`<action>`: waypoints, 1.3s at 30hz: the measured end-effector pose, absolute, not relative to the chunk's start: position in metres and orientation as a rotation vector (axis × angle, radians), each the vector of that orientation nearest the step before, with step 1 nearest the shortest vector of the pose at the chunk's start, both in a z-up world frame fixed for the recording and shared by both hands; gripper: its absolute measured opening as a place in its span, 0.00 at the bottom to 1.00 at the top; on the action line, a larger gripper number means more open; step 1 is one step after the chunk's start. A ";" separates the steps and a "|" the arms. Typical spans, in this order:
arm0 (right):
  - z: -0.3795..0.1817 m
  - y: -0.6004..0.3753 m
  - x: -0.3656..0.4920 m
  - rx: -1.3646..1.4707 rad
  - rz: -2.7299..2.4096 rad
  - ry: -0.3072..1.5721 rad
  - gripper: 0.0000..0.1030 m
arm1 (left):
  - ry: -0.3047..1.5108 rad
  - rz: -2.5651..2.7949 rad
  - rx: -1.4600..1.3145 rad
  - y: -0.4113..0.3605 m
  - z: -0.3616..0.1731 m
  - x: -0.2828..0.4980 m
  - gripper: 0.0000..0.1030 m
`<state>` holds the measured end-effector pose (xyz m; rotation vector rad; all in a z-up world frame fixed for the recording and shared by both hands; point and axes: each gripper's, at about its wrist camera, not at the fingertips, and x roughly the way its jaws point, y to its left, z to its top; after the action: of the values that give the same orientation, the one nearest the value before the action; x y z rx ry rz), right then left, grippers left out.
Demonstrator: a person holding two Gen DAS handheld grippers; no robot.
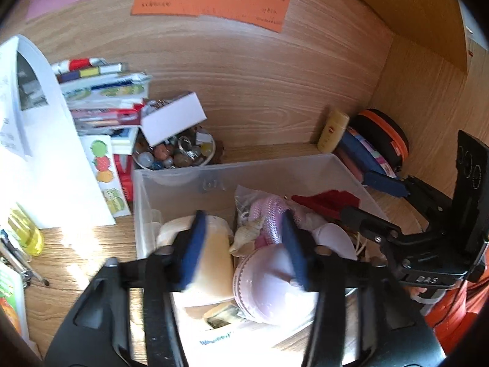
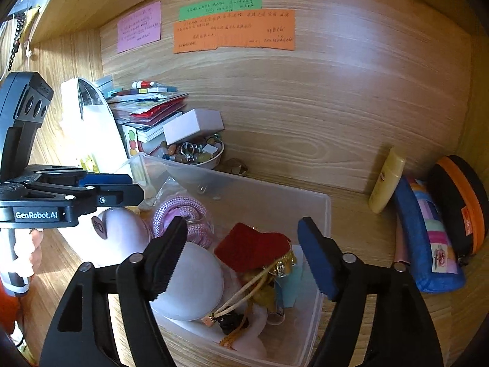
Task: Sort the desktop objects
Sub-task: 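Lower the beige shell into the bin with left tool while right tool lowers the red pouch in, then open both tools and withdraw them from the bin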
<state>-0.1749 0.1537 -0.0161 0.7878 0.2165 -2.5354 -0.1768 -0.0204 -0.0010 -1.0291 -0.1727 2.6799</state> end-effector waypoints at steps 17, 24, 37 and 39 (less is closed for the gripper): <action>0.005 0.161 -0.146 0.717 -2.569 0.302 0.92 | -0.117 2.801 -0.940 -0.020 0.021 -0.144 0.88; 0.015 0.169 -0.112 0.638 -2.590 0.328 0.94 | -0.087 2.845 -0.893 -0.016 0.027 -0.119 0.90; 0.019 0.182 -0.074 0.632 -2.593 0.232 0.95 | -0.098 2.867 -0.870 -0.010 0.034 -0.067 0.90; 0.020 0.183 -0.069 0.633 -2.597 0.218 0.95 | -0.122 2.872 -0.865 -0.009 0.035 -0.057 0.90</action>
<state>-0.0694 0.1828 0.0200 0.6327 0.2177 -2.5973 -0.0572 -0.0092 0.0350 -0.8650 -0.1218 2.8724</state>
